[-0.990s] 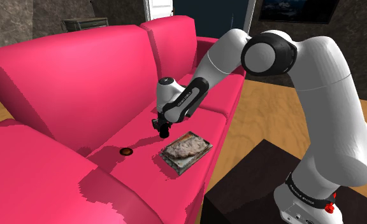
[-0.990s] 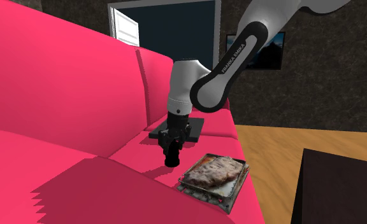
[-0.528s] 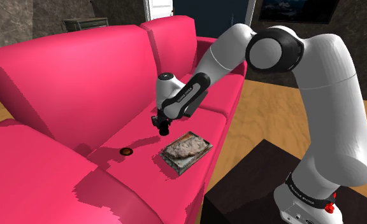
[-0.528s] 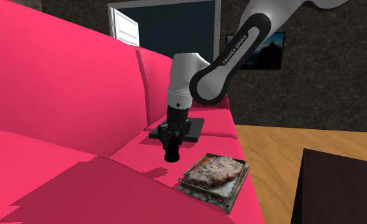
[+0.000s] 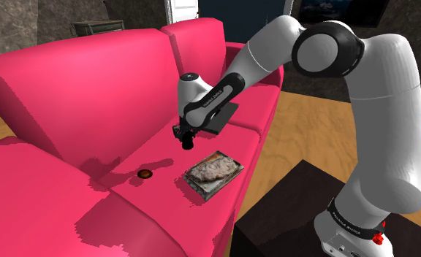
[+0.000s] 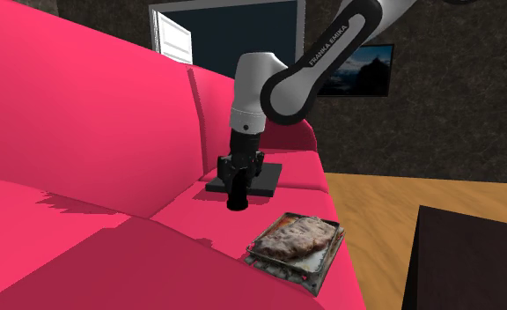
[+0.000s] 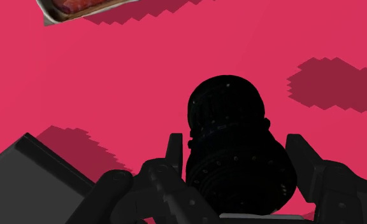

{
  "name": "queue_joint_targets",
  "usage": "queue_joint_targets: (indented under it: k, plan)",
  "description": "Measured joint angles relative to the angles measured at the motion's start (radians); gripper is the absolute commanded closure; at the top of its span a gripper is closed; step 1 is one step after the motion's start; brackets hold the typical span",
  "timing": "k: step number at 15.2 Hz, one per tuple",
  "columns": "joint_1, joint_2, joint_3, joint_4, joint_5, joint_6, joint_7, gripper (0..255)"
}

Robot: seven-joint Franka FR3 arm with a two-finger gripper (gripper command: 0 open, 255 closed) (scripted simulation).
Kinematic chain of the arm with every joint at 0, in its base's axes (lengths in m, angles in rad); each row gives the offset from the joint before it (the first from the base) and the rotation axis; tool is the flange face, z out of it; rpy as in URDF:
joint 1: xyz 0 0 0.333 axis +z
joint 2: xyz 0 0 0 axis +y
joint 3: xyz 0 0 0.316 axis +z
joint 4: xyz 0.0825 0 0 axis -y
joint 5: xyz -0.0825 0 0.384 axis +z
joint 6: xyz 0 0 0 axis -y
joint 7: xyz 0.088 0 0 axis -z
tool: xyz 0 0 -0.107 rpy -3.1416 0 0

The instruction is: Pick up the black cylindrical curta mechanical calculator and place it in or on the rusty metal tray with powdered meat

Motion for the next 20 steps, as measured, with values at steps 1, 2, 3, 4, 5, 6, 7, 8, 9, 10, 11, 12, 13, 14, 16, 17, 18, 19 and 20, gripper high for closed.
queue_joint_targets:
  k: [1,2,3,4,5,6,7,8,9,10,11,12,13,14,16,17,18,19,20]
  plan:
    - [-0.002,-0.009,0.002,-0.002,0.003,-0.007,-0.003,255]
    - [-0.004,-0.019,0.005,-0.002,0.006,-0.017,-0.006,255]
    - [-0.008,-0.032,0.007,-0.007,0.010,-0.025,-0.011,255]
    - [-0.006,-0.038,0.009,-0.003,0.012,-0.036,-0.011,255]
    - [-0.009,-0.045,0.011,0.003,0.016,-0.047,-0.016,255]
    - [-0.012,-0.056,0.014,0.001,0.020,-0.056,-0.020,255]
    - [-0.012,-0.067,0.016,0.000,0.023,-0.067,-0.022,255]
    - [-0.012,-0.074,0.018,0.004,0.026,-0.077,-0.023,255]
    - [-0.011,-0.081,0.021,0.010,0.029,-0.090,-0.024,255]
    - [-0.013,-0.089,0.022,0.011,0.032,-0.099,-0.028,255]
    - [-0.015,-0.096,0.024,0.013,0.035,-0.108,-0.032,255]
    - [-0.017,-0.116,0.025,-0.014,0.037,-0.101,-0.030,255]
    - [-0.018,-0.139,0.026,-0.051,0.037,-0.087,-0.027,255]
    - [-0.022,-0.174,0.029,-0.098,0.040,-0.075,-0.026,255]
    - [-0.024,-0.245,0.034,-0.201,0.043,-0.042,-0.017,255]
    - [-0.024,-0.275,0.036,-0.244,0.046,-0.029,-0.014,255]
    - [-0.025,-0.304,0.038,-0.286,0.048,-0.015,-0.012,255]
    - [-0.026,-0.345,0.042,-0.339,0.054,-0.004,-0.010,255]
    - [-0.026,-0.383,0.046,-0.389,0.059,0.010,-0.007,255]
